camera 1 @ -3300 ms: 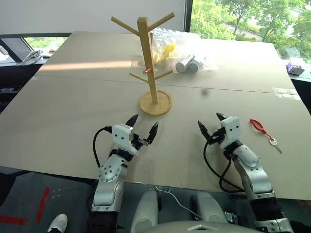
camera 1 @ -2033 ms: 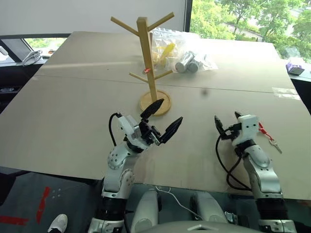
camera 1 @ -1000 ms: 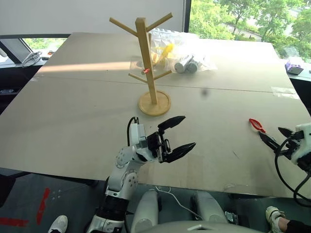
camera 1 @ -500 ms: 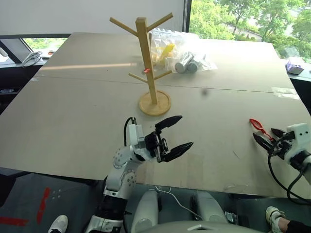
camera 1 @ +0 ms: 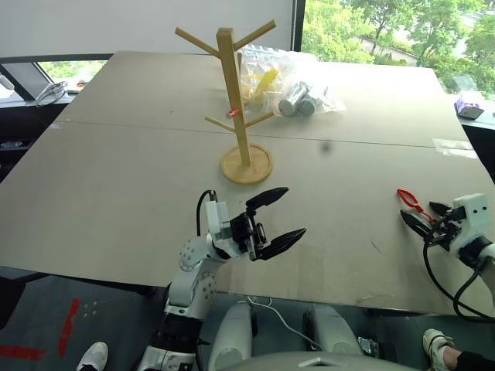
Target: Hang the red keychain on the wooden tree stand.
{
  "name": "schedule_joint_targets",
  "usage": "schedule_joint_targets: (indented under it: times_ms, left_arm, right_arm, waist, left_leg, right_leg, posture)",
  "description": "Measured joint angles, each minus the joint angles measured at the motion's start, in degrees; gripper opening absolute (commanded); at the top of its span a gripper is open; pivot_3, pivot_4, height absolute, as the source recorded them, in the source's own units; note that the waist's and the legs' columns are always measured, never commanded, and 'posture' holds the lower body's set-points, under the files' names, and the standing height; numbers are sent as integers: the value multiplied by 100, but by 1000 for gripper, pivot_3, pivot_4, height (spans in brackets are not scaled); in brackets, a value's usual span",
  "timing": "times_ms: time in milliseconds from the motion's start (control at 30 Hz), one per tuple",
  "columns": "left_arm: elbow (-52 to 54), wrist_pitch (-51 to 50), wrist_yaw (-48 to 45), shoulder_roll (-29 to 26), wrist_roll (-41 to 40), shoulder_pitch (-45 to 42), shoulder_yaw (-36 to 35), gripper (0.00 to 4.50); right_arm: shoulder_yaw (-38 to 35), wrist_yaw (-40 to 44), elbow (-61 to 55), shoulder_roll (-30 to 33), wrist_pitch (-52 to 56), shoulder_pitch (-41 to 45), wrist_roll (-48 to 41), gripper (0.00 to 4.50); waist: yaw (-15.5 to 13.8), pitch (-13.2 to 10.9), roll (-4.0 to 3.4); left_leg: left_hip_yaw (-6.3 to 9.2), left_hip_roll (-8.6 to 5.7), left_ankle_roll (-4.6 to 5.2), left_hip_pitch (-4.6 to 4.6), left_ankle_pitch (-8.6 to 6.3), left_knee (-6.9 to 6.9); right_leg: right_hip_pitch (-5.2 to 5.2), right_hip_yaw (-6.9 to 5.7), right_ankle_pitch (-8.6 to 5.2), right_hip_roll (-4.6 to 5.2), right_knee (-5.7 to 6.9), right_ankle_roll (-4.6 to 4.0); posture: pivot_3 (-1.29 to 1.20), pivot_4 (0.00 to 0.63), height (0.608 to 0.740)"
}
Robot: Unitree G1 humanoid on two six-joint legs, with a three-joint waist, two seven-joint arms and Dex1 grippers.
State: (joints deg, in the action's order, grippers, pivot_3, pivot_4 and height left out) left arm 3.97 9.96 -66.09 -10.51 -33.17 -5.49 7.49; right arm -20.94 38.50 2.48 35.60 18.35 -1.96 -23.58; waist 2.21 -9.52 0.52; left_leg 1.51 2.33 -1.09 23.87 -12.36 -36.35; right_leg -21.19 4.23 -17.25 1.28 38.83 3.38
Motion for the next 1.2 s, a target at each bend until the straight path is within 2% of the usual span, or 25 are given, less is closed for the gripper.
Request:
schedule_joint_targets:
  times_ms: [1200]
  left_arm:
    - [-250, 176, -190, -31, 8, 8, -24, 4500]
  right_arm:
    - [9, -13, -1, -108, -104, 22, 61, 4462]
  waist:
    - [1, 0, 0]
  left_leg:
    - [0, 0, 0, 0, 0, 0]
  right_leg:
    - [0, 0, 0, 0, 0, 0]
  posture:
    - [0, 150, 740]
